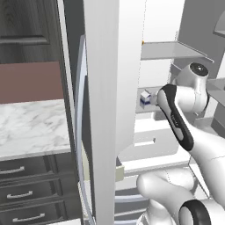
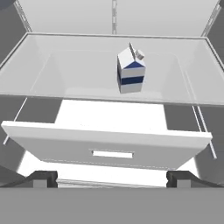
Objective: Take out the milk from the fridge and place it on the tray on the counter. Then take the sugar cube near the tray and place it in the tray.
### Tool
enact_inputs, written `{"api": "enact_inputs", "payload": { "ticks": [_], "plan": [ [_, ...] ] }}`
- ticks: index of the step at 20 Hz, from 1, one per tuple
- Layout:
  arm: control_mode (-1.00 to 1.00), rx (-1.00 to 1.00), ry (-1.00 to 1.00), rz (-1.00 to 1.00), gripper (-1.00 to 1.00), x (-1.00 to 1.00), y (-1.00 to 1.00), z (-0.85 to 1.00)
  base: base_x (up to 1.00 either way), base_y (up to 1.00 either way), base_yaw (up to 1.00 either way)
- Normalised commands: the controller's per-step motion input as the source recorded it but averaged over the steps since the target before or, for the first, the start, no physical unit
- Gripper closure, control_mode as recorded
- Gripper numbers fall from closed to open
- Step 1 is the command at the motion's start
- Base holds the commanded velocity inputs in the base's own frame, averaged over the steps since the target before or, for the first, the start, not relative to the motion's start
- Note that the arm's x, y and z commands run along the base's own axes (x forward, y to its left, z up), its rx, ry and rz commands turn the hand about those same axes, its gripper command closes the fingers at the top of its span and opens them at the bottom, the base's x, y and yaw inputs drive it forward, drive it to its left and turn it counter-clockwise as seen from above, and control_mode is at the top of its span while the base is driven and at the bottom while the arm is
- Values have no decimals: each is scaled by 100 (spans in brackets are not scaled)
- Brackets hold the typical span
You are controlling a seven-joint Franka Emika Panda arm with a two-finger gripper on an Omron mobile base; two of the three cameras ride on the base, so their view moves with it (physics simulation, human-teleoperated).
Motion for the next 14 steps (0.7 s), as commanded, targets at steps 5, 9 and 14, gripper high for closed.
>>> {"api": "enact_inputs", "payload": {
  "ticks": [5,9,14],
  "plan": [
    [-100,0,0,0,-100,32,-2,0,0,0,0],
    [-100,0,-1,2,-100,25,-6,0,0,0,0],
    [-100,0,-7,4,-100,34,-15,0,0,0,0]
  ]
}}
